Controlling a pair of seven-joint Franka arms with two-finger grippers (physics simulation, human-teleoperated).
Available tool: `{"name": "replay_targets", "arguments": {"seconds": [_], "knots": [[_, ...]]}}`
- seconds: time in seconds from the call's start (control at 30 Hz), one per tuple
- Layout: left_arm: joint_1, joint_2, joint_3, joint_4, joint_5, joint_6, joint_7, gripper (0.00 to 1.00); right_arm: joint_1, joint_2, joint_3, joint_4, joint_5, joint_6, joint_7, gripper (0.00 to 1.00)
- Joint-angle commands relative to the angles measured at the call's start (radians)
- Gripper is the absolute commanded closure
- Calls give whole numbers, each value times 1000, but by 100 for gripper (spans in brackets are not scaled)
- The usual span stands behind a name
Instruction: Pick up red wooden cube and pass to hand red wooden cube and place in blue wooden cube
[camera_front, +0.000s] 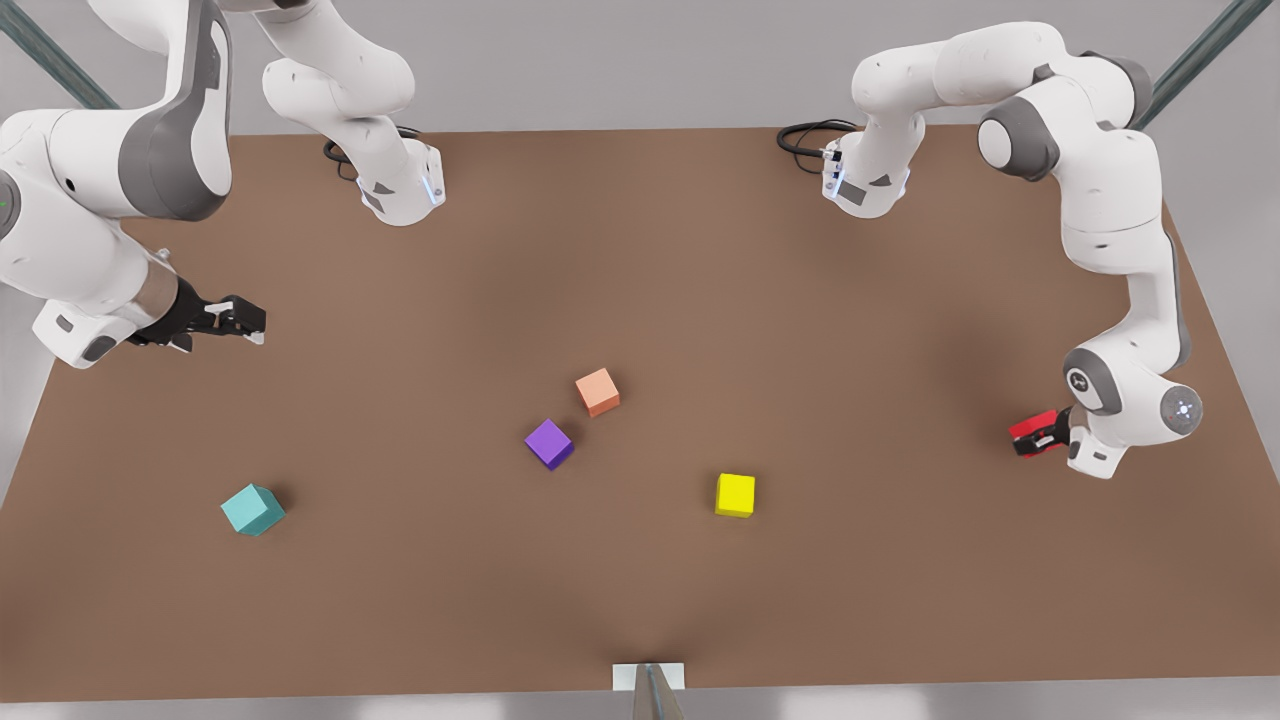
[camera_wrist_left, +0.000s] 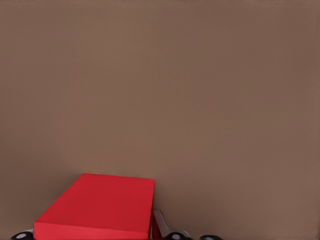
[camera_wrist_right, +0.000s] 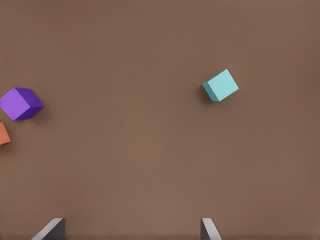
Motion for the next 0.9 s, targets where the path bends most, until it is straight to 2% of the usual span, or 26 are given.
{"name": "replay_targets", "arguments": {"seconds": [0.0,0.1,0.2,0.23,0.27,0.3,0.37,0.43,0.47,0.53,0.63,0.7,0.77,0.8,0.87], "knots": [[1,-5,-7,2,-4,23,15,26,1,-1,-1,0,1,0,-5,0],[2,-32,-45,5,-4,23,10,33,1,-6,1,0,1,-1,-5,0],[7,-86,-260,34,7,4,-229,33,1,-7,1,-9,1,0,-5,0],[-5,-85,-294,100,-2,-99,-237,33,1,-7,1,-9,1,0,-5,0],[-17,-68,-349,262,-35,-336,-294,33,1,-6,1,-9,0,2,-5,0],[-17,-57,-415,330,-144,-440,-297,33,1,-3,2,-7,6,3,-5,0],[-17,-46,-625,341,-388,-510,-328,33,6,43,2,16,33,35,-28,0],[-19,70,-783,445,-399,-501,-324,33,-2,160,1,89,185,41,-119,0],[-21,102,-818,468,-401,-479,-324,33,-4,215,1,126,268,41,-207,0],[-28,164,-907,473,-402,-328,-266,33,-5,310,1,158,507,22,-281,0],[-114,326,-1053,620,-402,-150,-157,33,-7,467,2,174,831,29,-453,0],[-145,359,-1084,623,-473,-37,-125,33,1,570,19,218,1055,63,-491,0],[-145,371,-1093,623,-525,-37,-56,33,16,622,105,276,1096,221,-587,0],[-162,373,-1104,623,-542,-34,-54,33,35,631,125,273,1102,307,-722,0],[-166,399,-1104,641,-542,-34,-7,33,81,631,125,255,1119,341,-1031,0]]}}
